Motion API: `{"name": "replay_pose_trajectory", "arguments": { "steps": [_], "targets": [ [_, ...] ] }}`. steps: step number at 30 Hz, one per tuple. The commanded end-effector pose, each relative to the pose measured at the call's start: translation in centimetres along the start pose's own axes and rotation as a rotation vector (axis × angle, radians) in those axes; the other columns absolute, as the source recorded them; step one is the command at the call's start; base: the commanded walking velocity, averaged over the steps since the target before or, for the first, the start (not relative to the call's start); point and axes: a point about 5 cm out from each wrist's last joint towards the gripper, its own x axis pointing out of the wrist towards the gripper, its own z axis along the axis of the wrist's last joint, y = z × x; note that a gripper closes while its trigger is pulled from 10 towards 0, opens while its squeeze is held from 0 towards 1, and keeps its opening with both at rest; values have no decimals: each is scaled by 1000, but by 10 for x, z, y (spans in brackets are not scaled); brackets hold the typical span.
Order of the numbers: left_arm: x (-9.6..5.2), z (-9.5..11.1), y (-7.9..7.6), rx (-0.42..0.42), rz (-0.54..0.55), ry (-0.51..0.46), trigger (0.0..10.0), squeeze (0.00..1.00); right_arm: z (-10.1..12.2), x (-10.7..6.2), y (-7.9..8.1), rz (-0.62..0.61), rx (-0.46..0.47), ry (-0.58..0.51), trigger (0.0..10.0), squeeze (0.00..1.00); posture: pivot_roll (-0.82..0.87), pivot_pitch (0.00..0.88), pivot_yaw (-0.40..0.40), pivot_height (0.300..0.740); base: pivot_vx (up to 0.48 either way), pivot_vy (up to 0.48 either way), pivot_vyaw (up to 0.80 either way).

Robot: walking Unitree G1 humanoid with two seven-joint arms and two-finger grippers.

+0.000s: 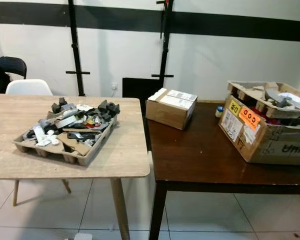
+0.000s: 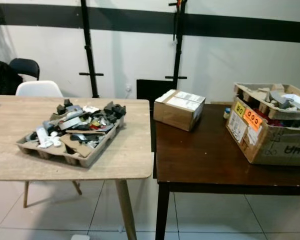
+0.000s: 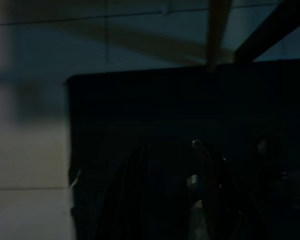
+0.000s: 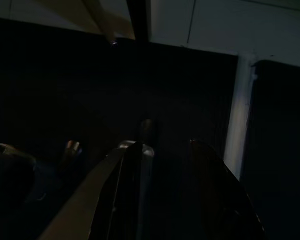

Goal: Picking trash to rubbish bin

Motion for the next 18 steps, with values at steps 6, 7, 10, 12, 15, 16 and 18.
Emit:
{"name": "replay_pose_trajectory", "arguments": {
  "steps": [6, 7, 10, 12, 15, 16, 18],
  "targets": [
    [-1, 0, 11, 62, 2, 12, 10000, 0, -9, 0, 8, 2, 61, 33, 10000, 0, -8, 99, -11, 740, 0, 0, 0],
    [-1, 2, 12, 65, 2, 7, 10000, 0, -9, 0, 10, 2, 70, 32, 10000, 0, -2, 103, -1, 740, 0, 0, 0],
    [0, 8, 14, 79, -4, -6, 10000, 0, -11, 0, 12, 5, 83, 35, 10000, 0, -4, 111, 13, 740, 0, 0, 0],
    [1, 10, 13, 79, -6, -9, 10000, 0, -12, -1, 13, 4, 87, 35, 10000, 0, -9, 114, 15, 740, 0, 0, 0],
    [2, 11, 12, 71, -4, -13, 10000, 0, -11, -1, 12, 2, 88, 33, 10000, 0, -20, 117, 15, 740, 0, 0, 0],
    [2, 11, 12, 71, -4, -13, 10000, 0, -11, -1, 12, 2, 88, 33, 10000, 0, -20, 117, 15, 740, 0, 0, 0],
    [2, 13, 10, 62, 2, -22, 10000, 0, -10, -1, 10, -1, 90, 31, 10000, 0, -28, 120, 13, 740, 0, 0, 0]
  ]
}}
